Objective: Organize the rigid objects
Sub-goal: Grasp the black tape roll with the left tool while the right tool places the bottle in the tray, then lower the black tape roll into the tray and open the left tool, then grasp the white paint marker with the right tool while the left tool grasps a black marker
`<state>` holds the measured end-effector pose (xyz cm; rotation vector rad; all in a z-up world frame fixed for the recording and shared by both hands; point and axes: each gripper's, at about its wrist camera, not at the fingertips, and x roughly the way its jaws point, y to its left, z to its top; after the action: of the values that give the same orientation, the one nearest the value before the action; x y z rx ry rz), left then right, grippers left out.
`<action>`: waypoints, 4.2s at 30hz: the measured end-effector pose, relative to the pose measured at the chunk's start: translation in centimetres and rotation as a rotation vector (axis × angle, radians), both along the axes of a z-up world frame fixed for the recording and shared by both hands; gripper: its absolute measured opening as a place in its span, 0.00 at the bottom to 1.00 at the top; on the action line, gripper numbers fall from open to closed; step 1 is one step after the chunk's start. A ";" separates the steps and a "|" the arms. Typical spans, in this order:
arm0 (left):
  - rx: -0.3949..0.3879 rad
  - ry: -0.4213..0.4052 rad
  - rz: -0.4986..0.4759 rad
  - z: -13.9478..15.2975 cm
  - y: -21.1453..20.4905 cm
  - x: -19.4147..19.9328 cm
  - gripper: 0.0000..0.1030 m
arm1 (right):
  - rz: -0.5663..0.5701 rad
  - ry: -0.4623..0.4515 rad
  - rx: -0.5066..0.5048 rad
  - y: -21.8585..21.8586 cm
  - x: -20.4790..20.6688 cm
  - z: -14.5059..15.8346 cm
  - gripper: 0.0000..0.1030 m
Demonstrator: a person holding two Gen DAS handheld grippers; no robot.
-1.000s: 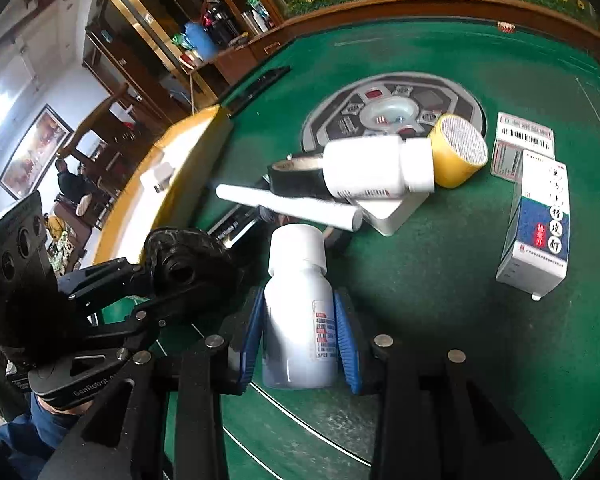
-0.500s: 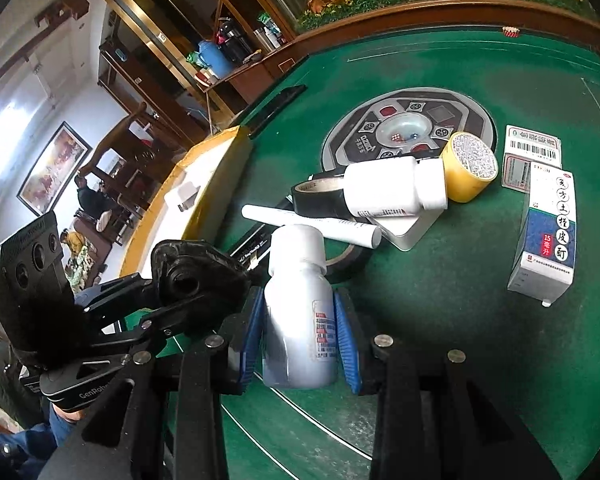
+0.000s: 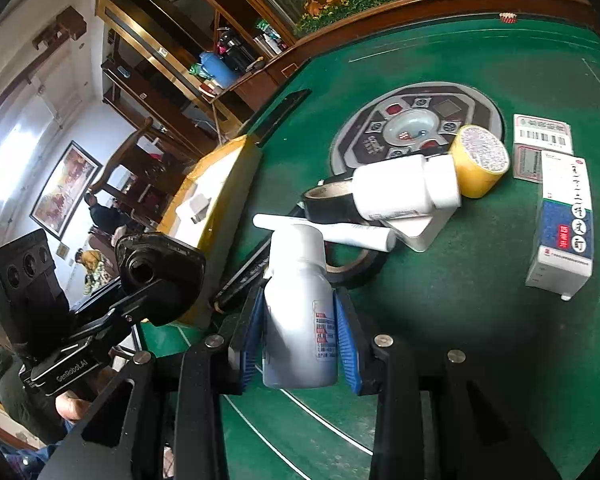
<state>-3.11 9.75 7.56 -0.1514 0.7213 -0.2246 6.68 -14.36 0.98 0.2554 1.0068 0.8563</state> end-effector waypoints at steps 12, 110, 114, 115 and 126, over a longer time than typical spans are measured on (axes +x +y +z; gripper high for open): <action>-0.033 -0.029 0.084 0.7 4.3 -1.3 0.26 | 0.048 0.012 0.034 3.9 -0.4 1.6 0.32; 0.068 0.093 -0.095 -2.0 0.4 -1.9 0.88 | 0.165 0.064 -0.174 7.1 1.4 -0.9 0.45; 0.104 0.103 -0.153 -2.7 -1.5 -1.4 0.88 | 0.185 0.069 -0.124 6.0 1.0 -0.9 0.45; 0.109 0.112 -0.158 -2.9 -1.9 -1.2 0.88 | 0.181 0.065 -0.127 5.9 1.1 -0.9 0.45; 0.106 0.172 -0.176 -4.4 -3.0 -0.4 0.88 | 0.148 -0.036 -0.233 6.5 0.7 -1.3 0.14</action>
<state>-3.51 6.75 3.21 -0.0058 0.9168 -0.3436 7.42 -7.91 -0.32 -0.0324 1.0905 0.8649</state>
